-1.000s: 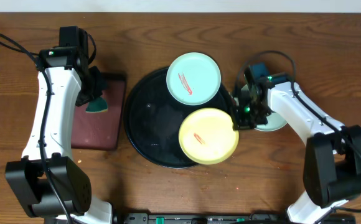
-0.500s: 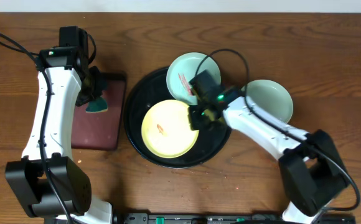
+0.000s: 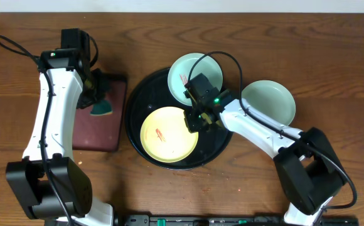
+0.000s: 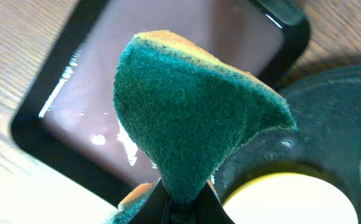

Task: Clean dirty plates on tray and stack at the side
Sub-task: 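Move right gripper to the yellow plate rim and grip it, then bring the sponge in left gripper onto the yellow plate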

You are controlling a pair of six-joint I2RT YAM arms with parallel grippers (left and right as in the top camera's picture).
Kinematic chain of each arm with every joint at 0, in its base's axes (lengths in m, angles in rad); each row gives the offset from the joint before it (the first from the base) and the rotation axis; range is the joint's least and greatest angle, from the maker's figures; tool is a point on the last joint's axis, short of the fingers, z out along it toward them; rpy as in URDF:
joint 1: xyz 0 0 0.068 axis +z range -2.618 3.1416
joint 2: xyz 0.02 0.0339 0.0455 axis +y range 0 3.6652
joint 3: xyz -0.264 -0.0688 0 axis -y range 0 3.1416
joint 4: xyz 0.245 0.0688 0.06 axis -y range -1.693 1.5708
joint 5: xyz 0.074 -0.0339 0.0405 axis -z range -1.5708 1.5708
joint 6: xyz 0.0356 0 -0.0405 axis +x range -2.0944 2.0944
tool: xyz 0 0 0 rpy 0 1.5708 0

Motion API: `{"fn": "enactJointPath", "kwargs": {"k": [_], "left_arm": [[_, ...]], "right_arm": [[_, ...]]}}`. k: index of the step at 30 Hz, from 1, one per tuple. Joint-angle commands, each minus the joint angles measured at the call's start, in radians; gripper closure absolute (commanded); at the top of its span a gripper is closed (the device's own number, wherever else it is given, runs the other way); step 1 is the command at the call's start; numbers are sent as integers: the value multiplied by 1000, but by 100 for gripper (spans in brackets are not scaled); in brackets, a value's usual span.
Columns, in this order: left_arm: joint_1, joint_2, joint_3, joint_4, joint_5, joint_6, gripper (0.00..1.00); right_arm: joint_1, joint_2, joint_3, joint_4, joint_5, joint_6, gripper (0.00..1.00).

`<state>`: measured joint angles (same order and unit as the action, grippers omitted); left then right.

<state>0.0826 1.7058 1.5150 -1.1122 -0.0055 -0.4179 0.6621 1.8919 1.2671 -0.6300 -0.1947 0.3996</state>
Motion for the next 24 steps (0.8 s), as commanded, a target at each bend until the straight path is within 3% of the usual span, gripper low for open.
{"fn": "enactJointPath", "kwargs": {"k": [1,7,20,24], "left_arm": [[-26,-6,-6,3,50,9,93],[-74,-5,-6,6,50,-29,92],[-178,20,-6,26,50,-56,93],[-203,42,-6,25,50,-60,93]], "right_arm": [[-16,13,11,13,-42,-134,64],[-29,43,12,58,-39,-150,66],[-43,91,26,84,-30,-115,80],[-39,91,26,79,16,-32,93]]}}
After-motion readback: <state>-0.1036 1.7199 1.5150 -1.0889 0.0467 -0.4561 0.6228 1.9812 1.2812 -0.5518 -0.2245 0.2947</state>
